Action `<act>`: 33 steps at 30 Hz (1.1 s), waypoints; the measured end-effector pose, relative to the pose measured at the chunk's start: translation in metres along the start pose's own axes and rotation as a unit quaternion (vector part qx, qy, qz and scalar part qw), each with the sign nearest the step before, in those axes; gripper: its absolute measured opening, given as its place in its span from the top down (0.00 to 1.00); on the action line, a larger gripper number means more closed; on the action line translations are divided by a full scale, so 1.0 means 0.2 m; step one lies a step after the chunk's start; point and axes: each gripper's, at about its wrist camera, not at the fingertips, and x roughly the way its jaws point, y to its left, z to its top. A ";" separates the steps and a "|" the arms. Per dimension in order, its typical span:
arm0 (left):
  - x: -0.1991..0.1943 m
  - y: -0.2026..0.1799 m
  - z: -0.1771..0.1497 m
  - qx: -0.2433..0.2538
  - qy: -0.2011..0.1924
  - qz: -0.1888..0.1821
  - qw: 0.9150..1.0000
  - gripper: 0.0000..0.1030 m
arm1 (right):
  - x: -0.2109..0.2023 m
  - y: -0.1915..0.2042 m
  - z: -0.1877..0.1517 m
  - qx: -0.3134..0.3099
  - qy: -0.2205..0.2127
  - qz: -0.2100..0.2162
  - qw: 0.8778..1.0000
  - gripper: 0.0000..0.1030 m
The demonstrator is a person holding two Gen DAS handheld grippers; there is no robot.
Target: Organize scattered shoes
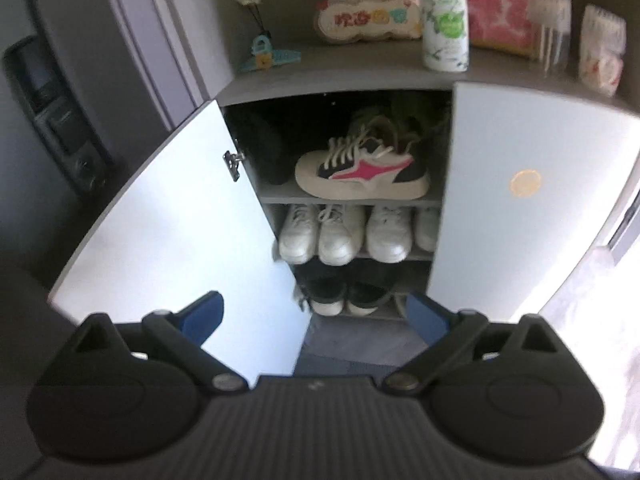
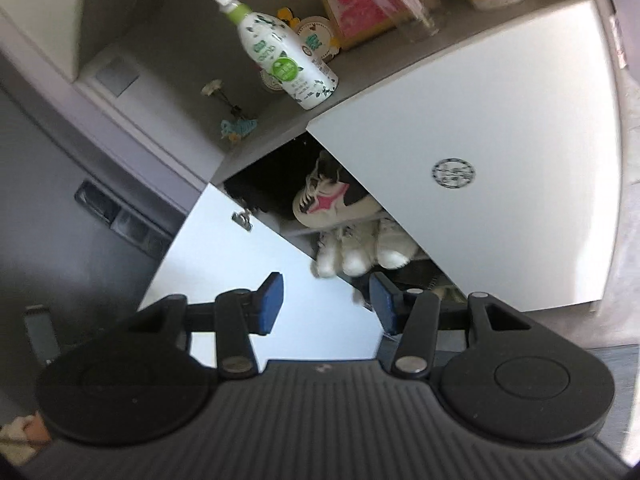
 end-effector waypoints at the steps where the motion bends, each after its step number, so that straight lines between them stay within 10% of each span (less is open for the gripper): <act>1: -0.04 -0.05 -0.03 0.000 -0.004 0.006 1.000 0.03 | -0.04 0.01 -0.02 -0.006 -0.003 -0.006 1.000 0.50; 13: -0.44 -0.64 -0.39 -0.111 0.029 0.091 0.989 0.04 | -0.17 -0.15 0.01 -0.133 0.095 0.075 0.984 0.50; 33: -1.25 -1.29 -0.88 -0.281 0.078 0.237 0.927 0.03 | -0.60 -0.13 -0.26 -0.305 0.208 0.230 0.900 0.50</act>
